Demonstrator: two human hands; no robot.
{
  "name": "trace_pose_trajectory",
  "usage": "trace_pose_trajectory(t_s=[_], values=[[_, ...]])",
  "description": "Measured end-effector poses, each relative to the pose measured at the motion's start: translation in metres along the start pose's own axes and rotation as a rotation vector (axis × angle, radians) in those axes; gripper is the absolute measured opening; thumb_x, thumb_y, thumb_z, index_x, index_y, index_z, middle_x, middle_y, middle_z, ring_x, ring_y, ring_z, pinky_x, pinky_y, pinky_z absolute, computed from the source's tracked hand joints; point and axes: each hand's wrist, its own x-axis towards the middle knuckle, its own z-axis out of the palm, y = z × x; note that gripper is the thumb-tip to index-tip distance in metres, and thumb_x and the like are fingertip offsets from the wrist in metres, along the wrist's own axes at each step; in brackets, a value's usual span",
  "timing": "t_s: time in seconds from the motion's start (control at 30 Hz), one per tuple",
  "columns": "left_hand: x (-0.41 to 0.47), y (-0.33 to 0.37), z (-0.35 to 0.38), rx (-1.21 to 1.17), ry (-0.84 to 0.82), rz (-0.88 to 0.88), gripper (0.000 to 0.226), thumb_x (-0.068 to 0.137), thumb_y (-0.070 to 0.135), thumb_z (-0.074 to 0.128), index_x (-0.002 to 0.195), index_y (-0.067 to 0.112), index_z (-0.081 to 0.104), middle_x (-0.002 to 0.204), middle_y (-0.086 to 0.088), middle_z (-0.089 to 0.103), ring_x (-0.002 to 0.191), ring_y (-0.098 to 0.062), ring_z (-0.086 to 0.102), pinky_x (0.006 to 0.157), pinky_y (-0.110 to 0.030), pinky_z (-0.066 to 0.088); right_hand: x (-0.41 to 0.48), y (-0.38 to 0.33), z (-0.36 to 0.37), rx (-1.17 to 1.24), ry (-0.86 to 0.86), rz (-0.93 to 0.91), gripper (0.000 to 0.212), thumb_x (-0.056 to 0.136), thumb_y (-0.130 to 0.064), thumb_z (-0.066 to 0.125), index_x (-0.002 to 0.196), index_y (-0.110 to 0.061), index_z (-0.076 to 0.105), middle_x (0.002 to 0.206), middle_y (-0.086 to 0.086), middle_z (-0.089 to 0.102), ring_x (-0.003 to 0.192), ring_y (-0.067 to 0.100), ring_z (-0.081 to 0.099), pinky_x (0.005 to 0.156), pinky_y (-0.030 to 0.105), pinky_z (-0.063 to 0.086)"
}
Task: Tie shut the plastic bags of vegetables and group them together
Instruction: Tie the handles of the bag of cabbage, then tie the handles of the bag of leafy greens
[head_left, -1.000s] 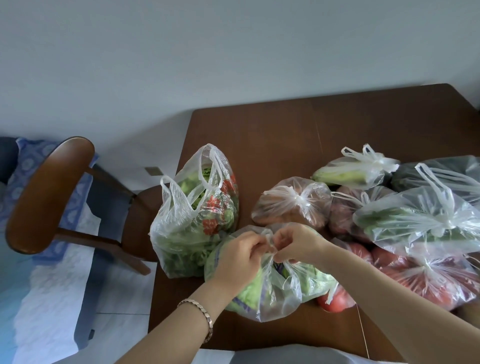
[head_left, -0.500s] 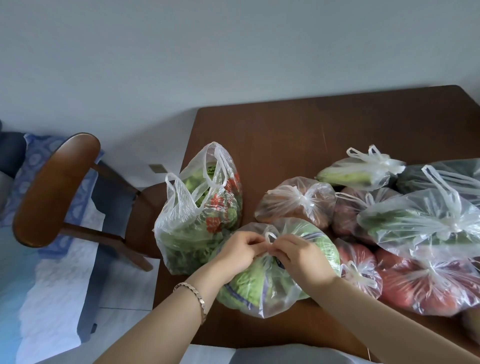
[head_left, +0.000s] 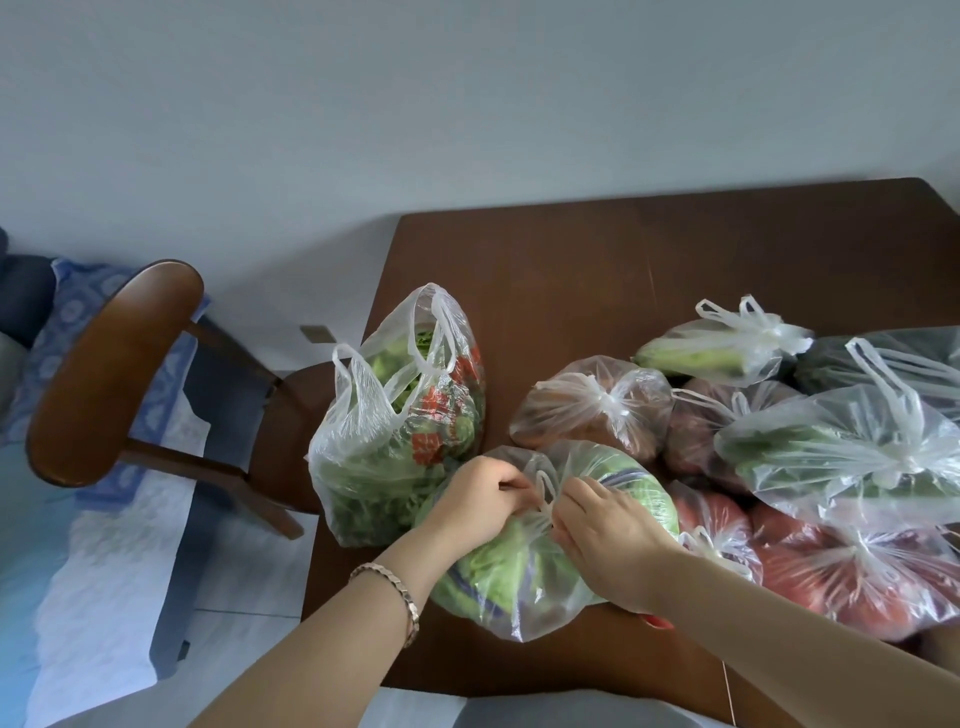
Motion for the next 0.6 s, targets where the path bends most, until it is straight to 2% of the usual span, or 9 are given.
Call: trace_pose_trajectory(t_s=[0.1, 0.17, 0.23, 0.33, 0.4, 0.5, 0.53, 0.6], values=[[0.003, 0.001, -0.011, 0.091, 0.001, 0.047, 0.015, 0.087, 0.017, 0.063, 0.093, 0.010, 0.074, 0.068, 0.012, 0.061, 0.055, 0.005, 0.053, 0.053, -0.005, 0.037, -0.004, 0.004, -0.001, 0.128, -0.020, 0.008, 0.020, 0.083, -0.032, 0.038, 0.068, -0.024, 0.050, 0.068, -0.010, 0.052, 0.056, 0.007, 0.051, 0.052, 0.017, 0.045], [0.003, -0.002, -0.012, 0.155, 0.024, 0.071, 0.016, 0.087, 0.016, 0.061, 0.096, 0.010, 0.074, 0.083, 0.003, 0.069, 0.071, -0.004, 0.061, 0.065, -0.013, 0.046, -0.006, 0.005, -0.003, 0.169, -0.043, 0.001, 0.019, 0.084, -0.032, 0.039, 0.069, -0.023, 0.049, 0.069, -0.008, 0.053, 0.057, 0.008, 0.051, 0.053, 0.016, 0.043], [0.003, -0.005, -0.005, 0.192, 0.072, 0.080, 0.018, 0.089, 0.014, 0.058, 0.100, 0.010, 0.072, 0.098, -0.003, 0.070, 0.086, -0.013, 0.063, 0.076, -0.019, 0.047, -0.006, 0.006, -0.004, 0.152, -0.054, -0.011, 0.021, 0.084, -0.032, 0.039, 0.069, -0.023, 0.051, 0.069, -0.009, 0.053, 0.056, 0.008, 0.051, 0.053, 0.016, 0.042], [0.004, 0.000, 0.004, 0.232, 0.126, 0.059, 0.021, 0.090, 0.011, 0.053, 0.101, 0.009, 0.071, 0.103, -0.006, 0.070, 0.091, -0.016, 0.063, 0.080, -0.024, 0.049, -0.004, 0.008, -0.006, 0.131, -0.100, 0.008, 0.023, 0.084, -0.032, 0.039, 0.067, -0.024, 0.052, 0.067, -0.010, 0.053, 0.055, 0.007, 0.050, 0.052, 0.015, 0.042], [0.008, 0.007, -0.002, 0.279, 0.100, 0.006, 0.023, 0.090, 0.011, 0.051, 0.099, 0.011, 0.072, 0.103, -0.006, 0.071, 0.092, -0.019, 0.064, 0.082, -0.031, 0.053, 0.001, 0.006, -0.013, 0.157, -0.188, 0.013, 0.026, 0.087, -0.031, 0.039, 0.070, -0.020, 0.055, 0.070, -0.008, 0.051, 0.058, 0.009, 0.050, 0.055, 0.016, 0.041], [0.008, 0.018, -0.022, 0.401, 0.017, 0.011, 0.019, 0.090, 0.016, 0.054, 0.098, 0.014, 0.071, 0.101, -0.003, 0.070, 0.089, -0.021, 0.065, 0.079, -0.034, 0.054, 0.021, 0.008, -0.029, 0.271, -0.441, 0.116, 0.019, 0.093, -0.032, 0.041, 0.088, -0.020, 0.055, 0.087, -0.010, 0.042, 0.079, 0.010, 0.046, 0.073, 0.023, 0.041], [0.005, 0.022, -0.030, 0.426, 0.053, 0.051, 0.018, 0.090, 0.016, 0.054, 0.098, 0.014, 0.070, 0.100, -0.002, 0.070, 0.089, -0.020, 0.065, 0.078, -0.034, 0.053, 0.030, 0.008, -0.036, 0.353, -0.498, 0.188, 0.012, 0.092, -0.033, 0.045, 0.087, -0.024, 0.052, 0.088, -0.011, 0.043, 0.082, 0.010, 0.047, 0.076, 0.025, 0.043], [0.001, 0.029, -0.048, 0.509, 0.323, 0.223, 0.016, 0.088, 0.012, 0.058, 0.099, 0.012, 0.069, 0.100, -0.002, 0.068, 0.090, -0.020, 0.063, 0.079, -0.032, 0.052, 0.053, 0.012, -0.048, 0.476, -0.378, 0.271, 0.004, 0.088, -0.027, 0.052, 0.085, -0.027, 0.052, 0.082, -0.011, 0.046, 0.078, 0.012, 0.049, 0.073, 0.028, 0.044]])
